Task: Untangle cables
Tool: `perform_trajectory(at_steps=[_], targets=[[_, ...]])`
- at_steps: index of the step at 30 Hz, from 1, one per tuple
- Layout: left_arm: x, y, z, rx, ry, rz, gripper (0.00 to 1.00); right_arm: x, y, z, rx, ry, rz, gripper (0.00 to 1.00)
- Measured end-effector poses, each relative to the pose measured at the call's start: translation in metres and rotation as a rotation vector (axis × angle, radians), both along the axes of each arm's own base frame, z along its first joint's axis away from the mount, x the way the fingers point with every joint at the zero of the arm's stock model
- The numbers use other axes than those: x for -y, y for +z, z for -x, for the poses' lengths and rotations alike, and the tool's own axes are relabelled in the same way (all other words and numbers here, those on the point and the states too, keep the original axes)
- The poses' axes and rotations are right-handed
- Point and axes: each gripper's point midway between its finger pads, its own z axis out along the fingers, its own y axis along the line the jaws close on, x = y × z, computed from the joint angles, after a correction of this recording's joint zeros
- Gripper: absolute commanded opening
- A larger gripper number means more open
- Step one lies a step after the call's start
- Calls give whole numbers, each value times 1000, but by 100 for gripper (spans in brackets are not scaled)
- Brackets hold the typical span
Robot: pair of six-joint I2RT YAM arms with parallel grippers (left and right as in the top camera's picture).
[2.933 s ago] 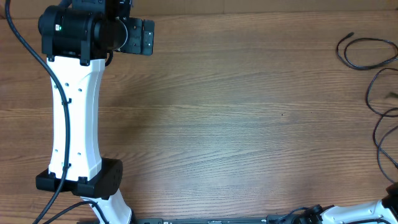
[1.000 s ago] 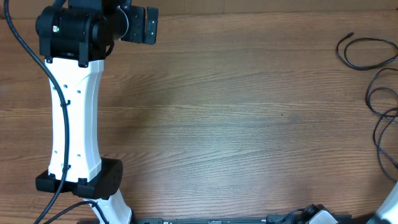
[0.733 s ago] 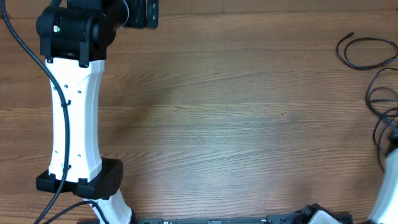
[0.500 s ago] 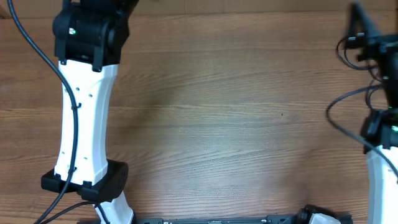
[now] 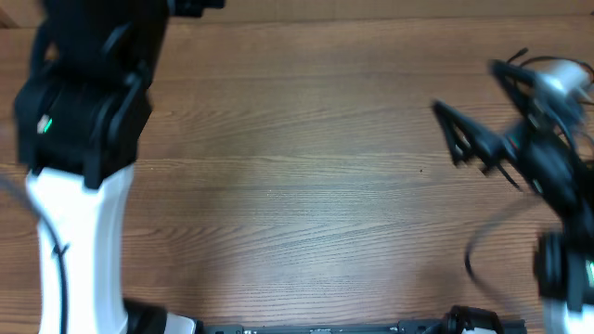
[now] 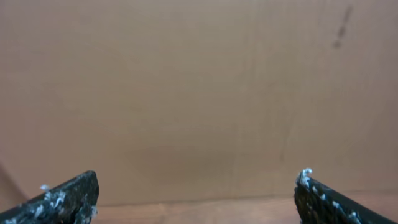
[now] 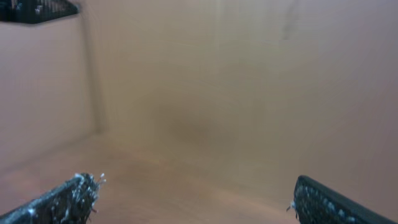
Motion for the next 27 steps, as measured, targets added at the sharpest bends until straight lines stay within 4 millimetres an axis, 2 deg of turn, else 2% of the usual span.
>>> perform_trajectory(at_steps=[2, 3, 4, 7, 9, 13, 17, 19, 23, 25, 27], targets=[[-7, 2, 12, 17, 14, 3, 100, 7, 20, 39, 109, -79, 47, 100], [-10, -2, 19, 8, 23, -1, 100, 6, 30, 70, 181, -123, 79, 100], [-11, -4, 21, 5, 26, -2, 100, 1, 35, 89, 226, -132, 99, 100], [-11, -12, 20, -15, 30, -7, 100, -14, 41, 126, 320, -102, 135, 100], [-10, -22, 15, -41, 29, -14, 100, -20, 36, 132, 327, -70, 137, 100], [-9, -31, 13, -73, 28, -23, 100, -17, 16, 127, 257, -76, 125, 100], [-10, -29, 15, -65, 28, -21, 100, -9, 18, 135, 282, -153, 114, 100], [-11, -26, 19, -59, 28, -19, 100, -2, 38, 142, 372, -207, 109, 100], [-14, -14, 32, -27, 31, -11, 100, 25, 105, 170, 674, -409, 68, 100], [-17, -6, 42, -4, 31, -5, 100, 41, 119, 178, 714, -491, -1, 100], [-18, 0, 48, 12, 31, -1, 100, 62, 119, 173, 669, -572, -121, 100]])
